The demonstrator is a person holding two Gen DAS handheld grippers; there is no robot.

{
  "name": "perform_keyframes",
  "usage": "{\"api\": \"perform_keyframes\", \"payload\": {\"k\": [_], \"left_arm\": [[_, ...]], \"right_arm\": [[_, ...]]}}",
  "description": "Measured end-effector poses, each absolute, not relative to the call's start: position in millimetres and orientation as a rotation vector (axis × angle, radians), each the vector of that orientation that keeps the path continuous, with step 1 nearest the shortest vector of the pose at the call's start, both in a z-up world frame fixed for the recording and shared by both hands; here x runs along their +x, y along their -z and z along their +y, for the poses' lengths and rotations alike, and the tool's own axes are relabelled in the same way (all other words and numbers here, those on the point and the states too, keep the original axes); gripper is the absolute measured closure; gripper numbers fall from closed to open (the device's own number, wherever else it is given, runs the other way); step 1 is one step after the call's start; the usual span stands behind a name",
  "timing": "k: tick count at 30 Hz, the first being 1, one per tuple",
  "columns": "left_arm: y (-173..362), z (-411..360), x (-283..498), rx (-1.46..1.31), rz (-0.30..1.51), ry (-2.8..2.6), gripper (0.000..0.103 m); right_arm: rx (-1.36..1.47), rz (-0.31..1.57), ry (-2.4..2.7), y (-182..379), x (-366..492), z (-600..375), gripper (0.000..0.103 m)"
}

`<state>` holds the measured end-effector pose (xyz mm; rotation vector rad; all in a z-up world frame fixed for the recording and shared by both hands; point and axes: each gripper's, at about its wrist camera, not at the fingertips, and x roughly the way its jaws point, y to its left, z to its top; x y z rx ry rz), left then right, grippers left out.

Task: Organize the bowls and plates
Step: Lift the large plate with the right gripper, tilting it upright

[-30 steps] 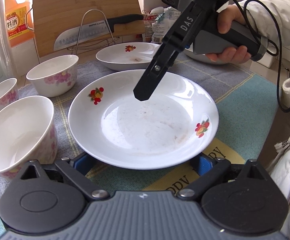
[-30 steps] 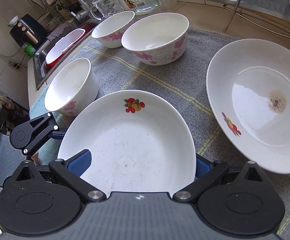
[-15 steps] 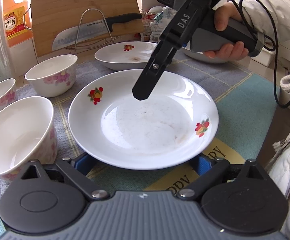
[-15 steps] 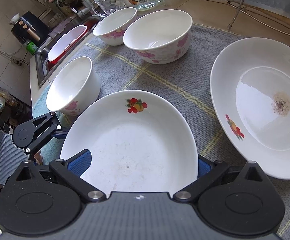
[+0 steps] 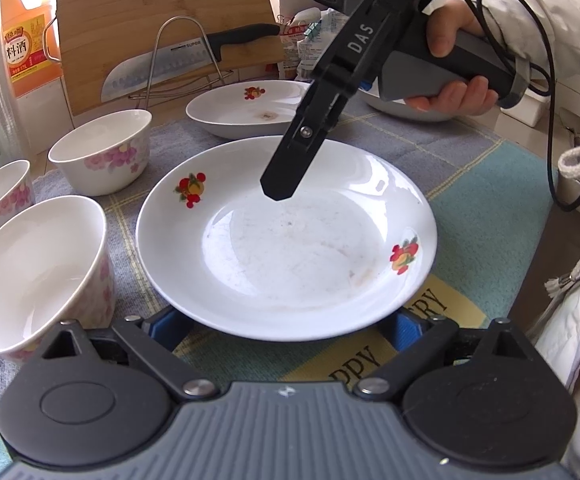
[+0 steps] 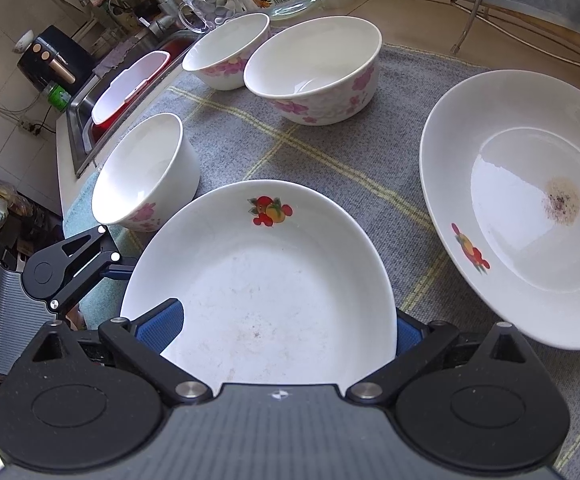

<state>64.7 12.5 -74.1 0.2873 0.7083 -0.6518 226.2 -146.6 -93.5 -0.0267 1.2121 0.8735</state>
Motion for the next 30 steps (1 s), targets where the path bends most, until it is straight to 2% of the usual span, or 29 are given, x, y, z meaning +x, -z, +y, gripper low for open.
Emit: {"api": "perform_keyframes", "payload": {"k": [30], "left_arm": [[40.8, -27.0, 58.5, 0.325, 0.686, 0.736, 0.006]], "right_arm": [[0.014, 1.147, -0.812, 64.8, 196.6, -200.1, 0.000]]}}
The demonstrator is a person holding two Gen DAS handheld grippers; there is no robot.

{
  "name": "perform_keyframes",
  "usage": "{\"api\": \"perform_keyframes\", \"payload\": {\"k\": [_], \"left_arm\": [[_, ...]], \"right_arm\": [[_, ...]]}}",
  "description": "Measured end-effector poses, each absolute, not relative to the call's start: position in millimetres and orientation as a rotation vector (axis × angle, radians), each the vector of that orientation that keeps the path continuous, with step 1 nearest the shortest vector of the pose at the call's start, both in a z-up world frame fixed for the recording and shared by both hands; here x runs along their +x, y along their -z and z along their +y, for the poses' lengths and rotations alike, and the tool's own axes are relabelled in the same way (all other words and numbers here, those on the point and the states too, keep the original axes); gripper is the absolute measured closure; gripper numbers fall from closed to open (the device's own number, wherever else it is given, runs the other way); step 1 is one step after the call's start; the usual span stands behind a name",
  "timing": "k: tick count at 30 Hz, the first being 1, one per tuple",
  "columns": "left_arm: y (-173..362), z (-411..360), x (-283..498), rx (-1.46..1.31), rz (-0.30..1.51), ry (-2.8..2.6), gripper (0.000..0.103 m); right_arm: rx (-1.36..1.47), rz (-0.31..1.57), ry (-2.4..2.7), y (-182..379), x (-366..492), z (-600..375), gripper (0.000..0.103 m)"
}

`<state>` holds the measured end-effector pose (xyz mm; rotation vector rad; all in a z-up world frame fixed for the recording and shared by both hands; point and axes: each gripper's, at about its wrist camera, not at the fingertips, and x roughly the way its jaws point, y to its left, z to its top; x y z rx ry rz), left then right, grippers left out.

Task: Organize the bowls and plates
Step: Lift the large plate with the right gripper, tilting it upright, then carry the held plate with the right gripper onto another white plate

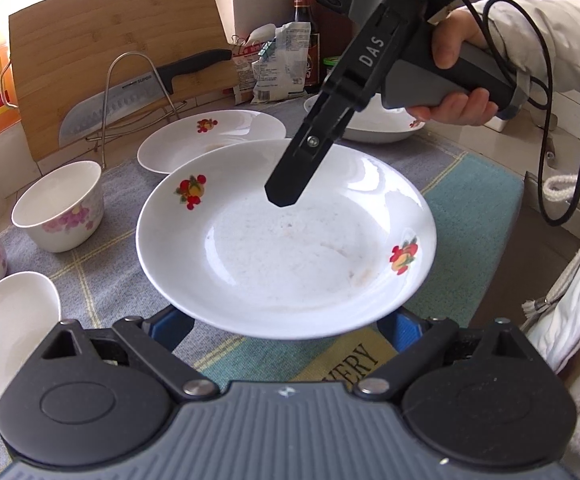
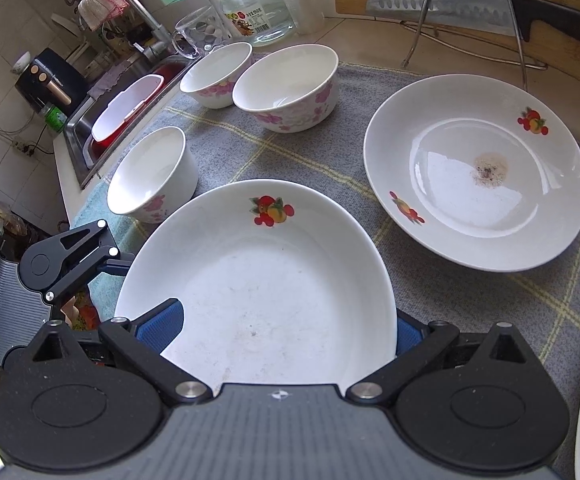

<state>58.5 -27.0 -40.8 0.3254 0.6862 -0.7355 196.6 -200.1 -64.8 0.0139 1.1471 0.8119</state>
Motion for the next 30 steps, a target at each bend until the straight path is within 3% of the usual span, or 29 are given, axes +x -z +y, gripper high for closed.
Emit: {"api": "perform_keyframes", "payload": {"k": [30], "left_arm": [[37.5, -119.3, 93.4, 0.377, 0.668, 0.895, 0.006]], "right_arm": [[0.096, 1.100, -0.659, 61.8, 183.3, -320.6, 0.000]]}}
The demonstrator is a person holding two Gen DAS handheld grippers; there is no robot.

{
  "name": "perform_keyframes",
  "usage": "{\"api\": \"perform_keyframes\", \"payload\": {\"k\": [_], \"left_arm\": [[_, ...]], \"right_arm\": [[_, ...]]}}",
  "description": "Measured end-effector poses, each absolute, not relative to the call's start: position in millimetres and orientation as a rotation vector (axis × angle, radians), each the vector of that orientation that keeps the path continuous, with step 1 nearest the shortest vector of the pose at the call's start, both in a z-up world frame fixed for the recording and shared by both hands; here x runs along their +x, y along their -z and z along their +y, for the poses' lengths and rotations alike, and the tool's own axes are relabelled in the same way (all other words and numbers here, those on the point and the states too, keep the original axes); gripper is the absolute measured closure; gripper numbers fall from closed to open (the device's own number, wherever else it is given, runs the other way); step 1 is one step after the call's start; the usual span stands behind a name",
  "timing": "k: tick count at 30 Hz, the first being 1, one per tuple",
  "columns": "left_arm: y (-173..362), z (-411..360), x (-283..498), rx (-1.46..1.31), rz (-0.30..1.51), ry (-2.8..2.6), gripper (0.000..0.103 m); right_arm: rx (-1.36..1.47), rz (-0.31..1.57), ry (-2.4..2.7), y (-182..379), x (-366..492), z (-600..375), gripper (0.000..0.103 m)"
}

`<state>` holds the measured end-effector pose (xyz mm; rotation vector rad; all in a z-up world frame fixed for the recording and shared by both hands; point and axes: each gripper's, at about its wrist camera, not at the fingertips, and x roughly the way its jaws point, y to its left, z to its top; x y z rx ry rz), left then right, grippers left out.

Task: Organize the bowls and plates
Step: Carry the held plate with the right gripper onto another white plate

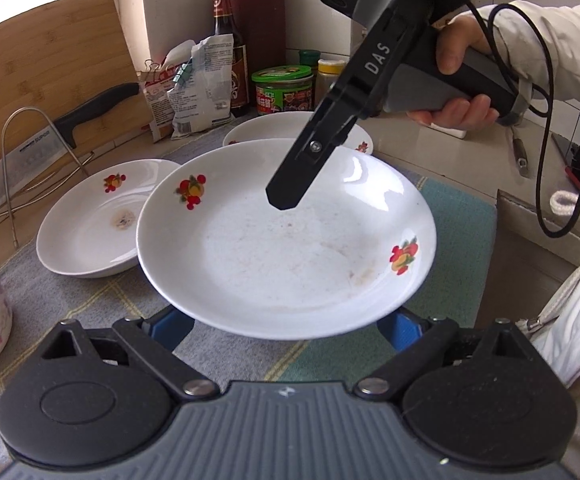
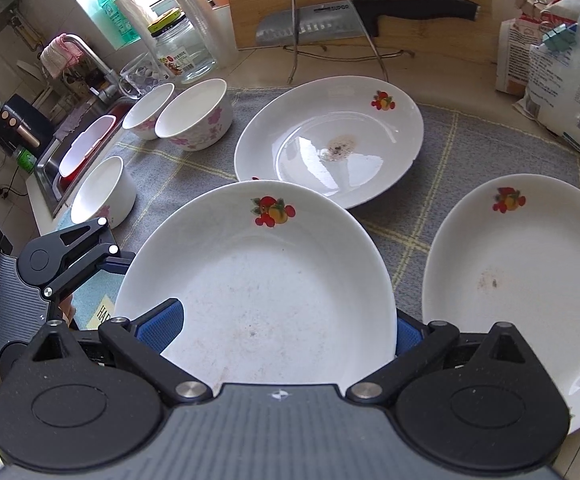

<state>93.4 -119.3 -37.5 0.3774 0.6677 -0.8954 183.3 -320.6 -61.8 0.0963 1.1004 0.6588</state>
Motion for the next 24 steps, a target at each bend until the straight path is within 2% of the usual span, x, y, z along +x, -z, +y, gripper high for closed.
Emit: {"api": "perform_keyframes", "payload": {"k": [24], "left_arm": [[44.4, -210.1, 127.0, 0.414, 0.640, 1.016, 0.006]], "right_arm": [[0.153, 1.067, -0.523, 64.9, 188.4, -416.1, 0.000]]}}
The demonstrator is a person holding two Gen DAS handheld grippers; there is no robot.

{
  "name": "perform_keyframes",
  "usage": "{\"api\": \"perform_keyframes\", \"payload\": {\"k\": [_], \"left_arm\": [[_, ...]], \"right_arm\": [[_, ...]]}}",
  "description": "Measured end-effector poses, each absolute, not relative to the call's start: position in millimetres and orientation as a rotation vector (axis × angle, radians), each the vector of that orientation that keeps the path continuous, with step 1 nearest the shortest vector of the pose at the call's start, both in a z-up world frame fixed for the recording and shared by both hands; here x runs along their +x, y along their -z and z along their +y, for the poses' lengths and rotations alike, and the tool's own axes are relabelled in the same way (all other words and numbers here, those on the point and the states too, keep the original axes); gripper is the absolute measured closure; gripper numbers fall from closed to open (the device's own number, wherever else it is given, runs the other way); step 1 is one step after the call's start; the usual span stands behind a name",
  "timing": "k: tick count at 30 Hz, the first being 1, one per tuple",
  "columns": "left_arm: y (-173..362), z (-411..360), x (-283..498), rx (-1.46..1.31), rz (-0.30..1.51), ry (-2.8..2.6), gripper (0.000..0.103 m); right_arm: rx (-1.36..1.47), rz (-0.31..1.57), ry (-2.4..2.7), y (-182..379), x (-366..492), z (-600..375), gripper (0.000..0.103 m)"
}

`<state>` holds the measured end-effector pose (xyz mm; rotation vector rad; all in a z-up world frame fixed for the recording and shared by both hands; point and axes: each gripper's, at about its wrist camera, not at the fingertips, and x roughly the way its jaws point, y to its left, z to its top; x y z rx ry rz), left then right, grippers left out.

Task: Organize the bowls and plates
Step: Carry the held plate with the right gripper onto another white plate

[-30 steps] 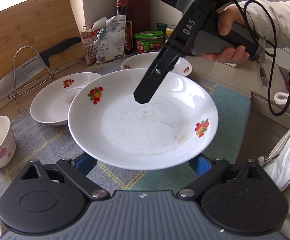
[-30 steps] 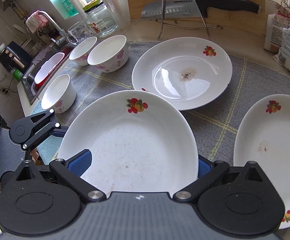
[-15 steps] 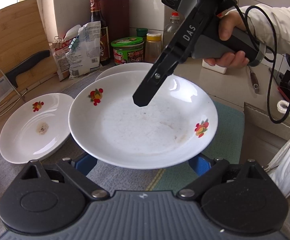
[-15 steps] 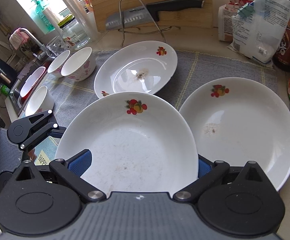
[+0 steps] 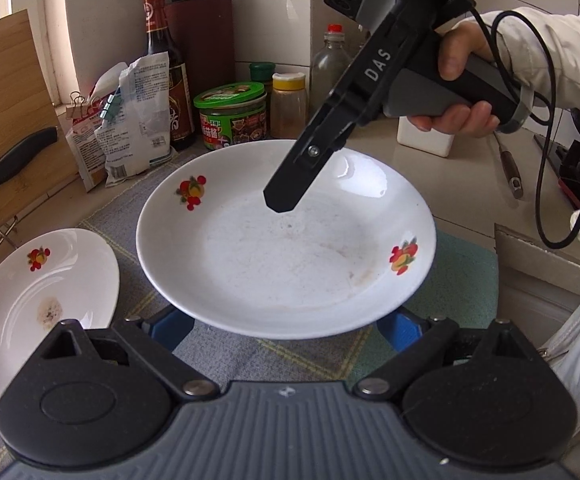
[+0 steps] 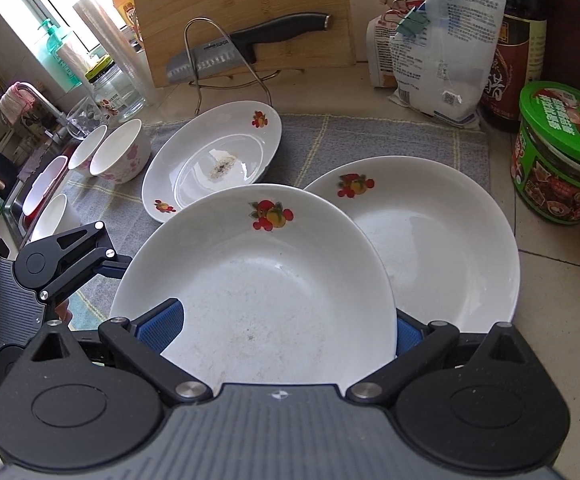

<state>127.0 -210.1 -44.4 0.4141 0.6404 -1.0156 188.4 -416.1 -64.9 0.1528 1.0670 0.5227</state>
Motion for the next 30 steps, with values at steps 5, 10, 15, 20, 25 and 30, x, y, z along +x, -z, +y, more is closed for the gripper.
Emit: {"api": "perform_keyframes", "payload": {"k": [5, 10, 15, 20, 25, 30], "left_arm": [[46.2, -224.1, 133.8, 0.411, 0.647, 1.019, 0.006], [49.5, -235.1, 142.8, 0.410, 0.656, 1.015, 0.006], [51.7, -243.3, 150.3, 0.409, 0.662, 1.009, 0.006], [54.6, -248.9, 156.2, 0.411, 0.672, 1.003, 0.006], [56.2, -252.3, 161.1, 0.399, 0.682, 0.994, 0.006], [57.1, -254.5, 166.0, 0.391, 0.690, 0.982, 0.006]], "right_arm": [[0.158, 1.067, -0.514, 67.8, 194.3, -428.7, 0.000], [0.162, 1.064, -0.511, 71.0, 201.7, -440.4, 0.000], [0.169, 1.063, -0.512, 75.4, 209.1, -448.9, 0.000], [0.175, 1.064, -0.512, 81.1, 214.5, -455.1, 0.000], [0.173, 1.060, -0.514, 84.0, 219.3, -458.9, 0.000], [0.177, 1.054, -0.516, 85.0, 224.0, -462.2, 0.000]]}}
